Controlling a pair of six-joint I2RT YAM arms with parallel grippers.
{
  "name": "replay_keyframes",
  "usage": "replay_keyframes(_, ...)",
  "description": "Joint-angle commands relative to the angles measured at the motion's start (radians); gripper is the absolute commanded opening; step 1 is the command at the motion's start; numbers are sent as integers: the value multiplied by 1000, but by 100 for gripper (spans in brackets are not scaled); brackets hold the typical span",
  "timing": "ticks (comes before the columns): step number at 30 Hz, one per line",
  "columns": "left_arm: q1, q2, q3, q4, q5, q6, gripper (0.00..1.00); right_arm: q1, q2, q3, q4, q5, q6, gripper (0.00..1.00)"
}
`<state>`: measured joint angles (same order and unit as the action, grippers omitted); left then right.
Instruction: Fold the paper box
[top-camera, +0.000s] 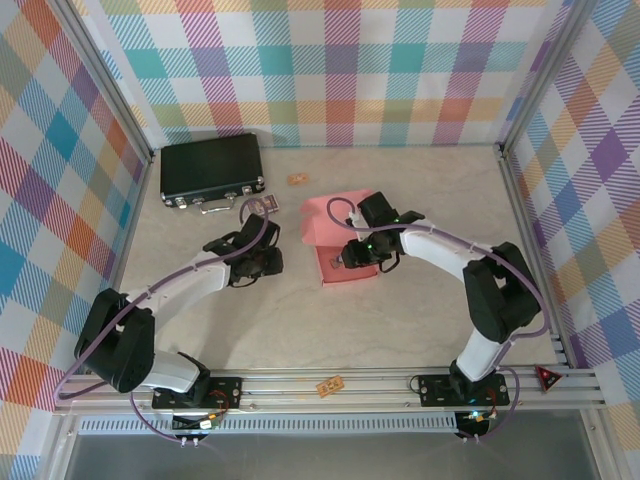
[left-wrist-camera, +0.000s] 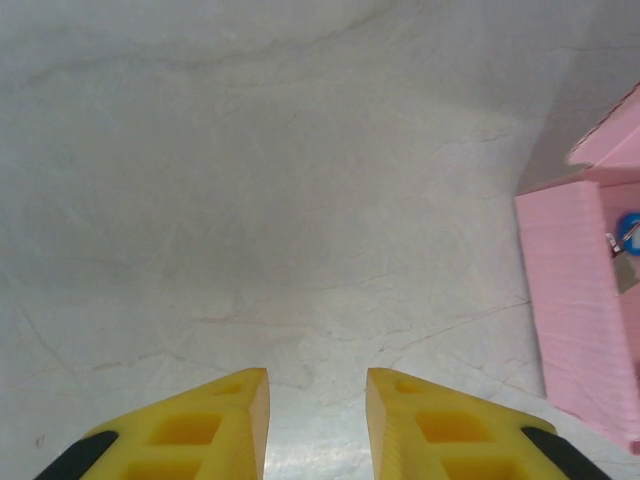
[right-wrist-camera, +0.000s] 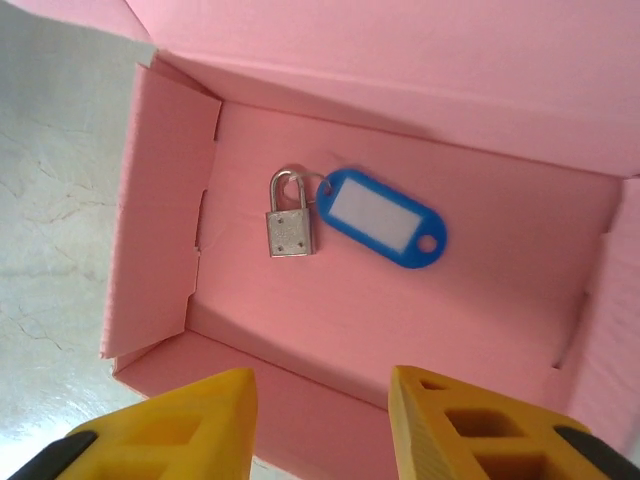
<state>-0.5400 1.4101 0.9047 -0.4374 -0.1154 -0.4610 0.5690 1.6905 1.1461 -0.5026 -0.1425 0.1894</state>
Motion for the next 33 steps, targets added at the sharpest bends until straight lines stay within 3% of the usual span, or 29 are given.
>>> replay_keyframes(1,6,31,78,1,12,62,36,-11,-85,25,-29,83,-43,41)
replay_keyframes(9,9,157,268,-49,22,192,48,-155,-152,67,-64,104,-174,42)
replay_keyframes(12,21,218,345,-74,66,252,50,-230,-151,89,-56,53,-242,45)
replay_keyframes(15,34,270,412,-97,110,306,54,-282,-145,98,-38,-75,-383,49)
replay_keyframes(20,54,317,486,-114,139,373,62,-317,-117,110,2,-152,-560,55)
replay_keyframes(29,103,358,520,-89,257,420,74,-359,36,275,-117,-290,-626,58)
replay_keyframes(33,114,378,526,-81,310,429,75,-359,104,333,-146,-282,-635,58)
